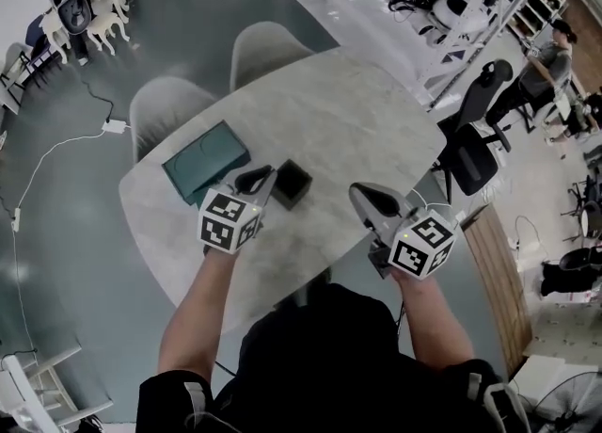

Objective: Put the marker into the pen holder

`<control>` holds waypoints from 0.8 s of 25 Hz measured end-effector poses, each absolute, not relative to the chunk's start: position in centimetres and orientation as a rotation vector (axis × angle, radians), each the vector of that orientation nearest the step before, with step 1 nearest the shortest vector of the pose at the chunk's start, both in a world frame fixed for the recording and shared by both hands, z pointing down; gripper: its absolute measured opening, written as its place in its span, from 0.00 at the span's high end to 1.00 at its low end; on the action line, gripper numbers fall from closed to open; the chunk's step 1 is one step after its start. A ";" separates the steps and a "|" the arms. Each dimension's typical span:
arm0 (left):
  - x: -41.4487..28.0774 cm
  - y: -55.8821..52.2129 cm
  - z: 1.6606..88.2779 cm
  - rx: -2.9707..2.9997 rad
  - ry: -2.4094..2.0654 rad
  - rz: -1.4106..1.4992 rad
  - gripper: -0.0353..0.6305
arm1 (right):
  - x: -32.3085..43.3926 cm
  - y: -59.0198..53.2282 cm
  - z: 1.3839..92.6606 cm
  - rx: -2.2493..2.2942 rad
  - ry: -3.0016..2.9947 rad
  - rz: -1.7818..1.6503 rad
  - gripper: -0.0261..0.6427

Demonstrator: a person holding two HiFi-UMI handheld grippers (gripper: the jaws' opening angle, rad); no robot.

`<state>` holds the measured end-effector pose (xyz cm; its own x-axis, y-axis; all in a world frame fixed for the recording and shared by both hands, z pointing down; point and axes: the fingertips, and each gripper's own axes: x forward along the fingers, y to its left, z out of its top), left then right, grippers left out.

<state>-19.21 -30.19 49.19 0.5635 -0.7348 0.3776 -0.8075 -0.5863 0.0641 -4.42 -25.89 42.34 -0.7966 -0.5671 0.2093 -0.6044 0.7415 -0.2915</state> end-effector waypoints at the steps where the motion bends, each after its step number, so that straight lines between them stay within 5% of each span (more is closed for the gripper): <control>1: -19.4 -29.9 48.7 2.561 -1.308 0.441 0.89 | -4.5 -25.7 42.0 0.944 -2.840 0.517 0.96; 20: -19.5 -23.7 45.6 2.330 -1.658 0.220 0.92 | -2.5 -25.0 40.8 0.816 -2.977 0.342 0.96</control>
<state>-19.53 -23.73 45.58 0.3323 -0.9011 0.2784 -0.9425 -0.3067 0.1325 -2.53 -24.95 40.76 -0.8613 -0.4997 0.0922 -0.5075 0.8378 -0.2014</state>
